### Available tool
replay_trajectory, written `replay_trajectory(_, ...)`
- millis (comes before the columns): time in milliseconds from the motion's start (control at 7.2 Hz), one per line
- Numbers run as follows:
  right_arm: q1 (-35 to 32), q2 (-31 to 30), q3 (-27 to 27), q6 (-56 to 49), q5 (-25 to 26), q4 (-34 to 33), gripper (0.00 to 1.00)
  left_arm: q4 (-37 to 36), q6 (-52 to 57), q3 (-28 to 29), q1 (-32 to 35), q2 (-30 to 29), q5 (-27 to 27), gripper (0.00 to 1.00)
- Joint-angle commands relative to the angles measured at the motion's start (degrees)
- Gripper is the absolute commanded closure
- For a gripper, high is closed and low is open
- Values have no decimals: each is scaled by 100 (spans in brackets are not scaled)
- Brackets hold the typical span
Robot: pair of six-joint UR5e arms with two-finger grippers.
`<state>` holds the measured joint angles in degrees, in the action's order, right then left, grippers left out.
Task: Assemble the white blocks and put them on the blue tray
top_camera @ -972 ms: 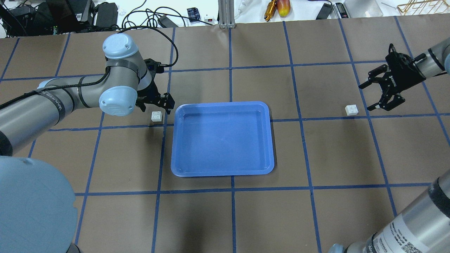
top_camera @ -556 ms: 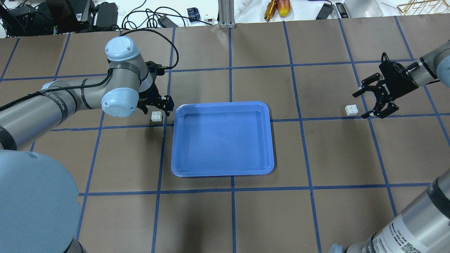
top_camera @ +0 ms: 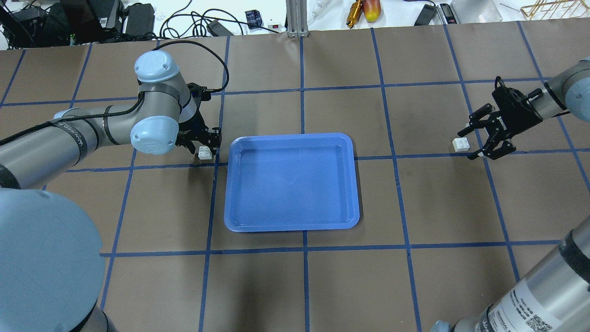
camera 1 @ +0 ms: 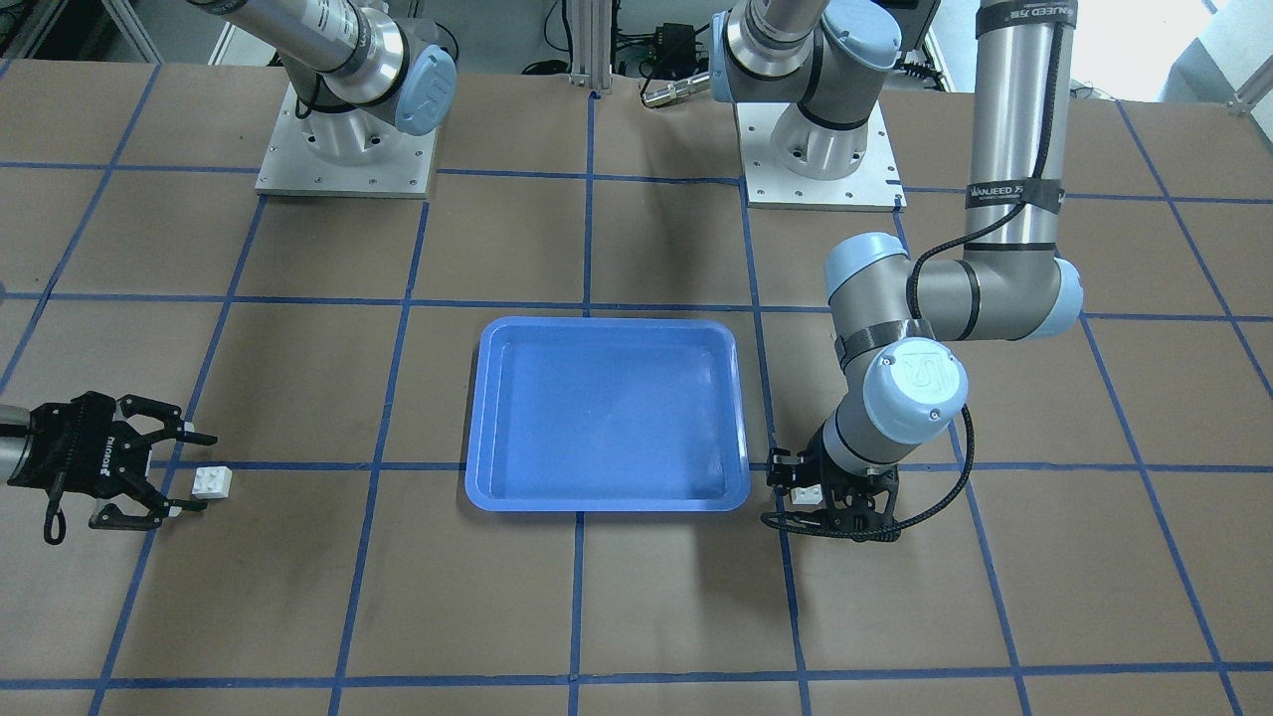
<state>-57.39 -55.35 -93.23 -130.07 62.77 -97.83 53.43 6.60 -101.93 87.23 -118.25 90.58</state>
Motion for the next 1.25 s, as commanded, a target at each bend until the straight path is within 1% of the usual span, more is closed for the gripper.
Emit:
replay_trajectory(0, 0, -3, 6, -9, 15, -8, 41, 1, -186, -2, -4, -13, -40, 56)
replay_trajectory(139, 0, 15, 6, -1, 16, -17, 41, -8, -151, 6, -4, -5, -40, 72)
replay_trajectory(278, 0, 6, 6, -1, 33, -17, 41, 1, -142, 24, -4, 48, -32, 86)
replay_trajectory(417, 0, -2, 6, -1, 85, -17, 41, 88, -150, 155, 5, 179, -40, 86)
replay_trajectory(556, 0, -3, 15, -1, 86, -17, 45, 550, -246, 356, 153, 293, -101, 86)
replay_trajectory(694, 0, -3, 6, -1, 86, -17, 52, 633, -787, 402, 450, 407, -232, 86)
replay_trajectory(833, -9, -3, 6, -1, 86, -17, 64, 625, -1018, 402, 827, 478, -251, 86)
replay_trajectory(972, -52, -11, 24, -1, 86, -17, 89, 642, -1499, 324, 1266, 514, -243, 87)
replay_trajectory(1111, -175, -46, 50, -1, 86, -17, 100, 469, -2339, 236, 1784, 540, -208, 86)
